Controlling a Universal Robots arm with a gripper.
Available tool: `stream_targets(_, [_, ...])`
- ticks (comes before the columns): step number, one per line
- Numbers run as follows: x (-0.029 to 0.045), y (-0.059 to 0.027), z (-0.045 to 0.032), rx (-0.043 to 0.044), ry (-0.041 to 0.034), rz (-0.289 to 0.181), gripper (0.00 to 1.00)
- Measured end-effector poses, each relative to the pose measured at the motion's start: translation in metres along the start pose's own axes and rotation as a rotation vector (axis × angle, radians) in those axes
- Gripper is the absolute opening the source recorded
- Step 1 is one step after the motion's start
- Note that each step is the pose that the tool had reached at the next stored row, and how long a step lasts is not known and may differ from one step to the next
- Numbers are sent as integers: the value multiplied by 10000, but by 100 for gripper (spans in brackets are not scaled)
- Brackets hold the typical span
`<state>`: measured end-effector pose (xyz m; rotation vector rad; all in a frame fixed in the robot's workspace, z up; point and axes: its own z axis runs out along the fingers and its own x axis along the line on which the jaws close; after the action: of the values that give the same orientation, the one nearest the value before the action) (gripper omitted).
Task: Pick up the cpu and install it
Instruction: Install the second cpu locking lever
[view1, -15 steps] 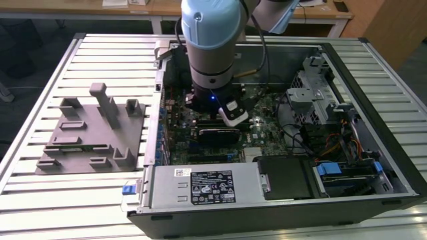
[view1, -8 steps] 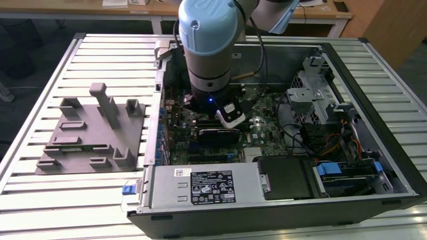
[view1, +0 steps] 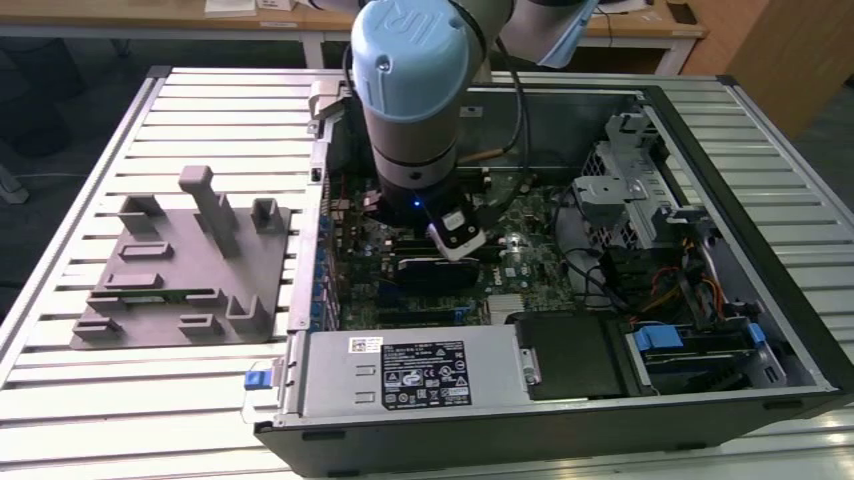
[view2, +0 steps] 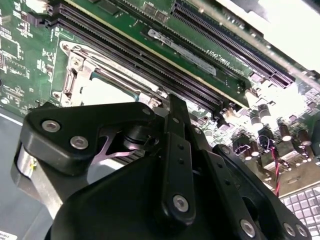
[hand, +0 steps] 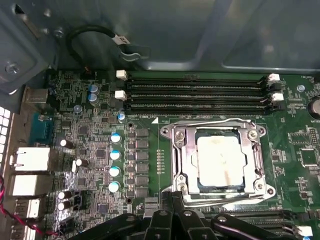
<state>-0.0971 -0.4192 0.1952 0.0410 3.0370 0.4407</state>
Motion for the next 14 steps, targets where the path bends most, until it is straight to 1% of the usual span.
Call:
stream_targets(2, [1,-2,6,-95,2,9,11])
stream_targets(4, [1,-4,15,-151,2,12,11])
stream_targets(9, [5,-13,41,-214,5,17,11])
stream_targets(12, [8,-16,56,-272,4,20,11])
stream_targets(14, [13,-19,66,-295,4,22,11])
